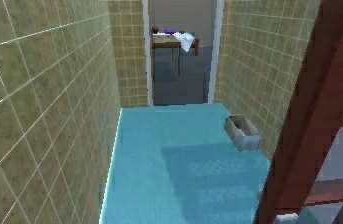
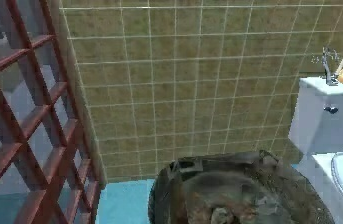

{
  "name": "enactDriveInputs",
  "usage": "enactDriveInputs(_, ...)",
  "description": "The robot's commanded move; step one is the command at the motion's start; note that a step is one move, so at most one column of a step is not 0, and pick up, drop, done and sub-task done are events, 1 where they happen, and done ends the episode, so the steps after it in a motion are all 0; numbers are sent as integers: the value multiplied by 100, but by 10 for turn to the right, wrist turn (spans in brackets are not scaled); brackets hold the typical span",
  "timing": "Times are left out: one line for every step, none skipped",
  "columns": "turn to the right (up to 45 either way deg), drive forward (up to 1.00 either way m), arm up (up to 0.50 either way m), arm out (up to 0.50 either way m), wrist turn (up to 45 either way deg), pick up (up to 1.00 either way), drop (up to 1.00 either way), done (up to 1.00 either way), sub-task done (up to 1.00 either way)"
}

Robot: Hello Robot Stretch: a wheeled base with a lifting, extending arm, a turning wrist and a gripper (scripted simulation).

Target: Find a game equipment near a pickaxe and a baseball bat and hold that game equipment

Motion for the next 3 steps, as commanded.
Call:
enactDriveInputs(0,55,0,0,0,0,0,0,0)
enactDriveInputs(60,0,0,0,0,0,0,0,0)
enactDriveInputs(0,100,0,0,0,0,0,0,0)
